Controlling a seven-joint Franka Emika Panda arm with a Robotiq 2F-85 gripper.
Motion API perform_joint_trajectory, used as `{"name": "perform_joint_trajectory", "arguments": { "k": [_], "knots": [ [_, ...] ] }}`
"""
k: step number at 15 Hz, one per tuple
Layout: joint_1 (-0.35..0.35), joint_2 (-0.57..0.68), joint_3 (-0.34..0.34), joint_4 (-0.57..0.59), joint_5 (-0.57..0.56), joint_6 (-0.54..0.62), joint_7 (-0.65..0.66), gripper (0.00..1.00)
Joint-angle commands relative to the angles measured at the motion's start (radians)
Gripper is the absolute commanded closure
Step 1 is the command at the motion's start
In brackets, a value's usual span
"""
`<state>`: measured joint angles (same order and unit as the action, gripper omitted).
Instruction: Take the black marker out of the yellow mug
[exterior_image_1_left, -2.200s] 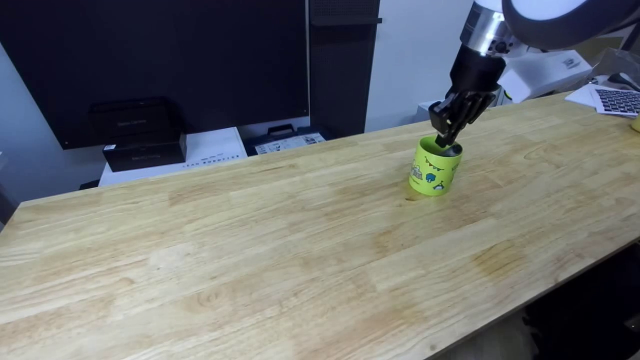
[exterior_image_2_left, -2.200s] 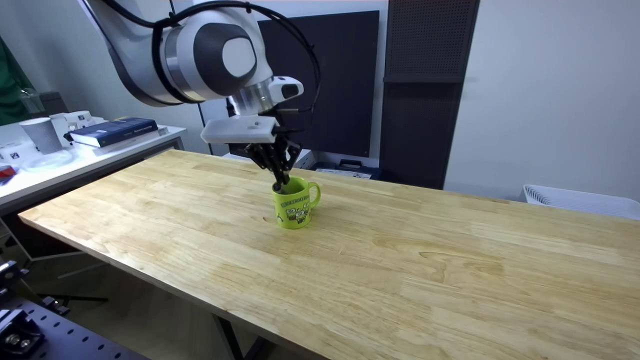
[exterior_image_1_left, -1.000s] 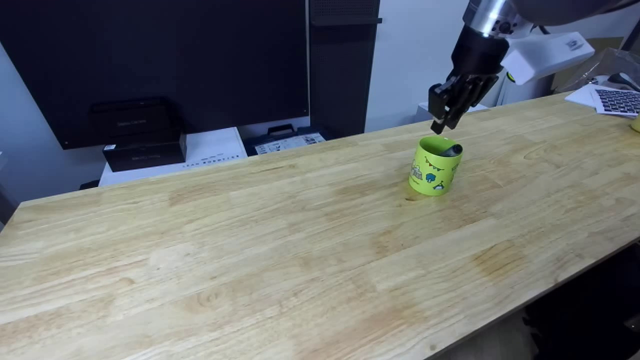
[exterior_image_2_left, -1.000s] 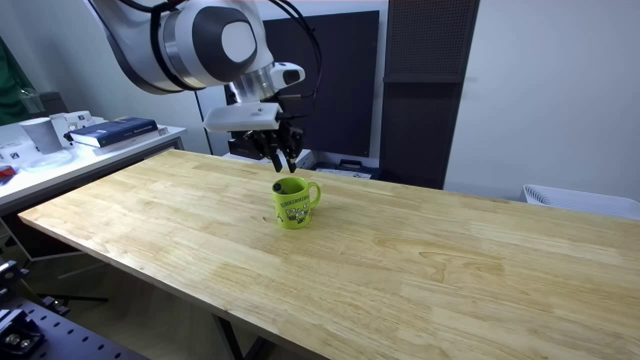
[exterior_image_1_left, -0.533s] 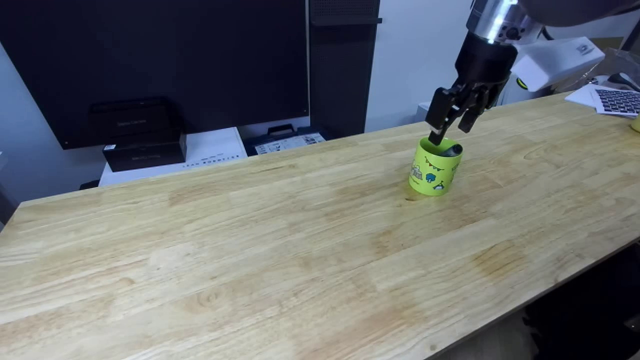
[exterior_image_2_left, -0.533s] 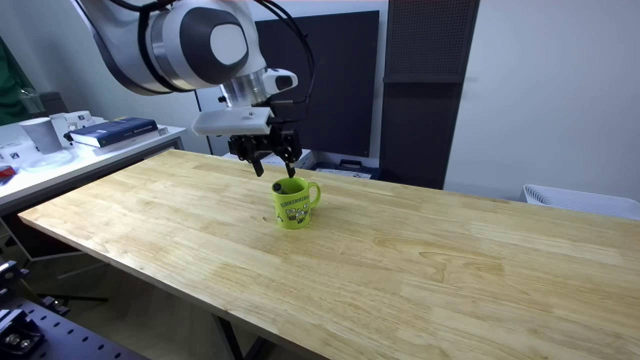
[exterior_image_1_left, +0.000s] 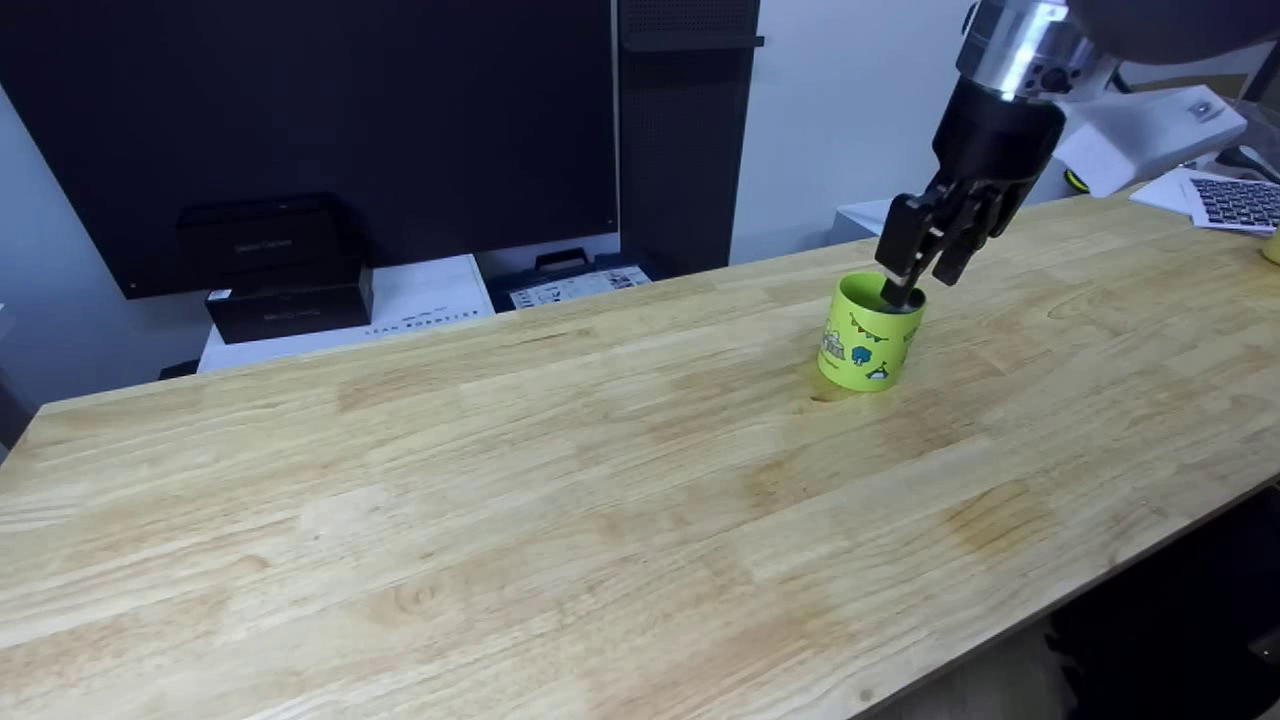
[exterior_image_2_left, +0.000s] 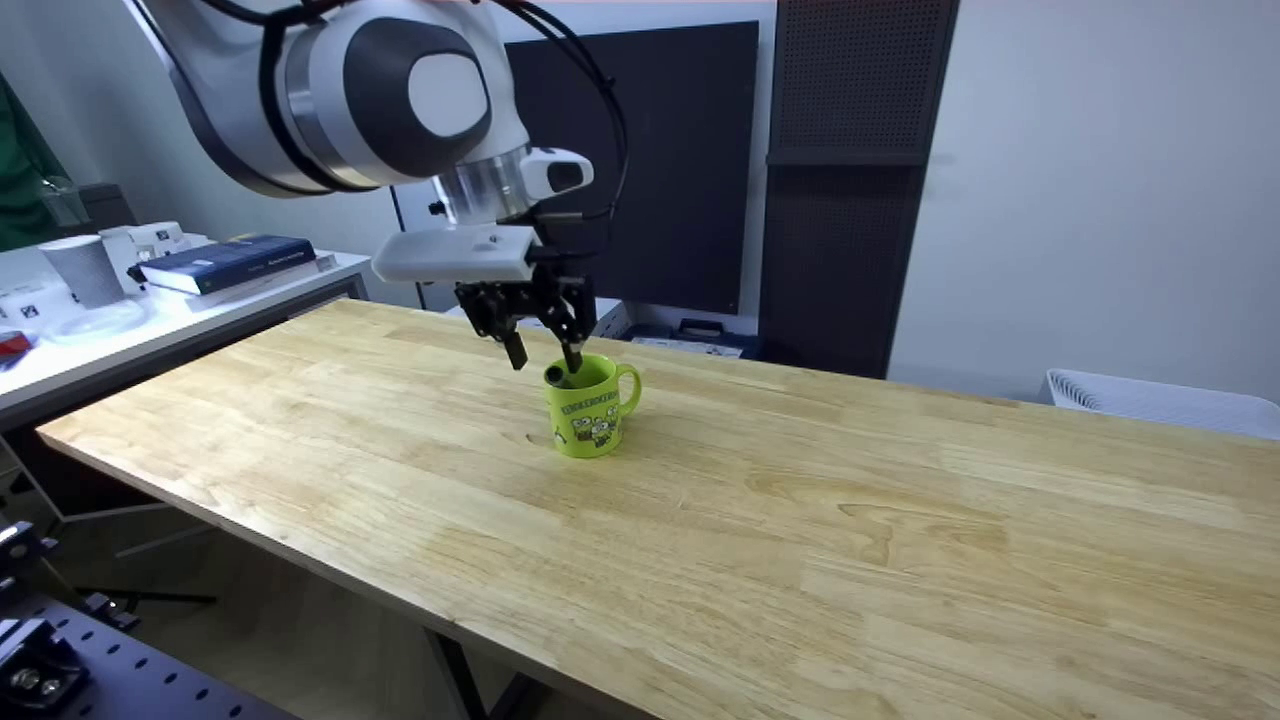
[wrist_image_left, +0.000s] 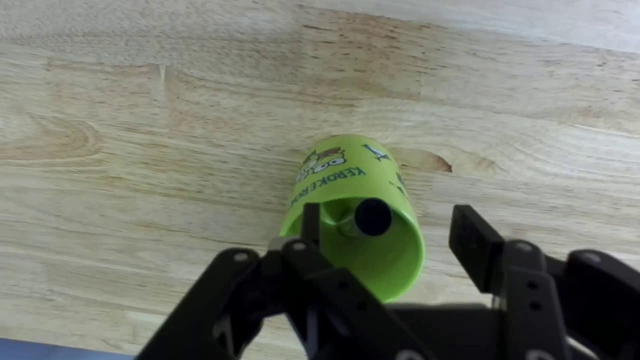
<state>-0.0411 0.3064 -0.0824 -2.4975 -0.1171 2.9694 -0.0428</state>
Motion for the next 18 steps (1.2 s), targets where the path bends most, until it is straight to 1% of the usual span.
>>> {"name": "perform_joint_trajectory", "arguments": {
  "k": [1,2,4,5,7,8,9,11,17,18],
  "knots": [
    [-0.01,-0.013,0.0,-0.01,0.014,-0.014,-0.008,0.6],
    [-0.011,-0.011,-0.002,-0.008,0.013,-0.013,-0.007,0.68],
    [-0.011,-0.005,-0.01,-0.002,0.009,-0.013,-0.005,0.8],
    [-0.011,-0.002,-0.013,0.0,0.009,-0.015,-0.004,0.88],
    [-0.012,0.001,-0.017,0.002,0.008,-0.016,-0.004,0.99],
    [-0.012,0.001,-0.021,0.004,0.007,-0.017,-0.003,1.0],
    [-0.012,-0.001,-0.023,0.004,0.007,-0.017,-0.003,0.97],
    [-0.012,-0.005,-0.027,0.005,0.005,-0.017,-0.003,1.0],
    [-0.018,-0.022,-0.019,0.0,0.007,-0.018,-0.015,1.0],
    [-0.015,-0.023,-0.021,-0.001,0.003,-0.018,-0.017,0.74]
  ]
}}
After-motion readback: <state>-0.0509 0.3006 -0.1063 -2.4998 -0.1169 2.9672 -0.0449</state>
